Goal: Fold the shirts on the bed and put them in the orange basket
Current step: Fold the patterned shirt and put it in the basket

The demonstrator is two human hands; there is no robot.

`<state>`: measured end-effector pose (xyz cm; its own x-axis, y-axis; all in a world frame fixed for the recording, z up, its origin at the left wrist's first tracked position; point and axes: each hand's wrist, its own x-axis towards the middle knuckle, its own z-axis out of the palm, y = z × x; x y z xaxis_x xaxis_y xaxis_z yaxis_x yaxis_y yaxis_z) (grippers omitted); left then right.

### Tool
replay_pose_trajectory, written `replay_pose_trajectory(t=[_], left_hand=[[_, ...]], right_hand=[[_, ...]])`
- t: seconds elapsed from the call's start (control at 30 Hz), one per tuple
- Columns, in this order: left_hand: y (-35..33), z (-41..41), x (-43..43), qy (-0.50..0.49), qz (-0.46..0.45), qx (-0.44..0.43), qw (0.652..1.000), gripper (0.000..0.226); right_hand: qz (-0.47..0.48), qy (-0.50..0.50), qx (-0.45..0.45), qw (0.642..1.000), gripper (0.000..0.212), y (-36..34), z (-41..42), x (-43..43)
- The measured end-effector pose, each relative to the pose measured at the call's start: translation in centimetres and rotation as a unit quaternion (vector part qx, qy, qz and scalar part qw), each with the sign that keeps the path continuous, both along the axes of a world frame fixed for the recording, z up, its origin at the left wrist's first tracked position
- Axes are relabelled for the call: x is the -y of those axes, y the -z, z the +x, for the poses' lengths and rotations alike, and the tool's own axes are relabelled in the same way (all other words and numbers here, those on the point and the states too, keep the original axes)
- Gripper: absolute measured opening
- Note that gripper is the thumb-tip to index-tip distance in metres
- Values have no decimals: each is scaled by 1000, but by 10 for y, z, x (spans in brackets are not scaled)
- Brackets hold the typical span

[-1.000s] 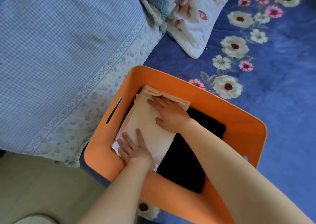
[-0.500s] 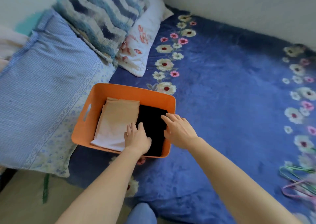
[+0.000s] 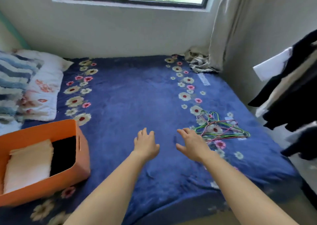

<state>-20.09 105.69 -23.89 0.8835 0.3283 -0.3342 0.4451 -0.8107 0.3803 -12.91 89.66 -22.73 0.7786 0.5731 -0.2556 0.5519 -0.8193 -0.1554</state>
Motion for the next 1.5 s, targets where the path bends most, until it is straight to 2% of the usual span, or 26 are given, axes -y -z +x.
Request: replay_pose_trajectory(t=[0.27,0.4,0.53,0.67,0.9,1.23,1.4,1.5], left_hand=[[-51,74,172,162,49,64,984,52],[-68,109,234,220,66,83,970,49],[-85,152,289,259,71,103,958,48],[-106,199,349,261,21,130,956,50],[-129,294,480,308,-55,168,935,50],[-189,366,647,421,-110,240,868,45],[-207,385,729,437,-133,274,846,43],[-215,399,765,429,-143,295,841,44]], right_hand=[[8,150,48,987,58,-47,24,189],[5,205,66,977,61,-65,37,254],[-2,259,90,962,60,-84,64,317],[-15,297,133,945,57,-113,105,378],[-41,372,204,905,52,-154,180,499],[-19,490,270,829,51,-224,245,674],[12,511,294,808,55,-244,284,759],[64,537,341,769,60,-253,306,796]])
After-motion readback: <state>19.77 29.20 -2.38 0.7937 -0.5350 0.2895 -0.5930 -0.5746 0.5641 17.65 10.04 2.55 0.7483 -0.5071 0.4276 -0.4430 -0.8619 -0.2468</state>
